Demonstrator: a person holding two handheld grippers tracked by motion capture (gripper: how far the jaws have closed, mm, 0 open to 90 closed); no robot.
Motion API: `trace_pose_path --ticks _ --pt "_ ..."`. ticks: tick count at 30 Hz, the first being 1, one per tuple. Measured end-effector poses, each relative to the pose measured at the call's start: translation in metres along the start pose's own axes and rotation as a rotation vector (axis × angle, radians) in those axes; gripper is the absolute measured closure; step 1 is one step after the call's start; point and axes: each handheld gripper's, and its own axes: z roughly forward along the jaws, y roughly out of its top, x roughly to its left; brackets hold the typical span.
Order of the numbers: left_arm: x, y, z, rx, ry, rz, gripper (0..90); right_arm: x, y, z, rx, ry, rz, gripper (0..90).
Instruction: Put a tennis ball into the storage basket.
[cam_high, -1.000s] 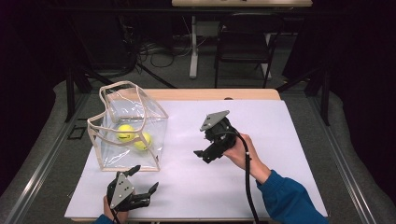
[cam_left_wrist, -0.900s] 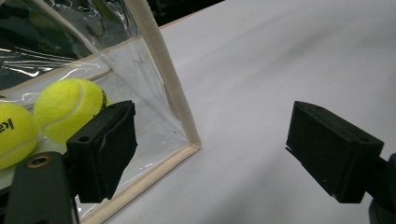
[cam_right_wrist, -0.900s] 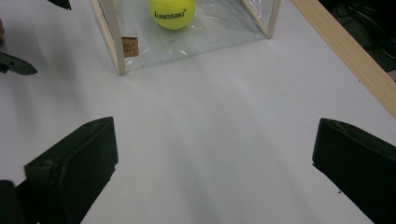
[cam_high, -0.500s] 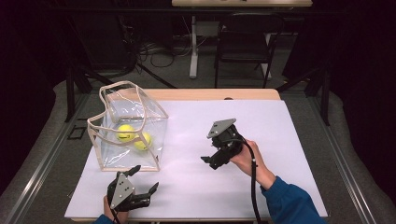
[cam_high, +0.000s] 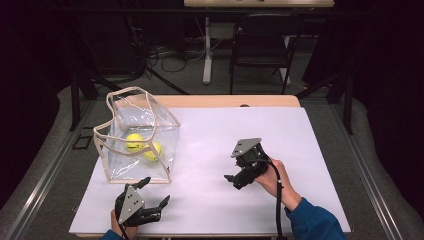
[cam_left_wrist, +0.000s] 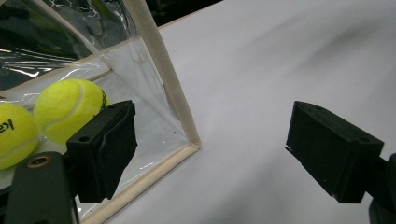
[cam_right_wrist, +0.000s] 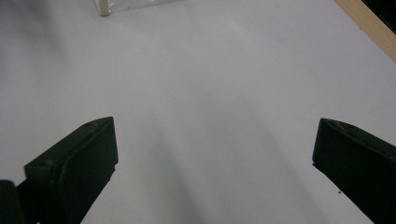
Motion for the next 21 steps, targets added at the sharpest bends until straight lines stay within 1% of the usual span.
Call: trace_pose_path --ticks 6,8,21 --pt "0.000 0.000 0.000 -0.001 0.002 0.003 16.0 -0.002 -0.017 0.001 0.007 -0.002 0.031 0.0" --pt "0.000 0.000 0.000 -0.002 0.002 0.005 16.0 -0.002 -0.023 0.001 0.014 -0.004 0.034 0.0" --pt "0.000 0.000 0.000 -0.002 0.005 0.005 16.0 0.001 -0.049 0.000 0.025 -0.019 0.074 0.0"
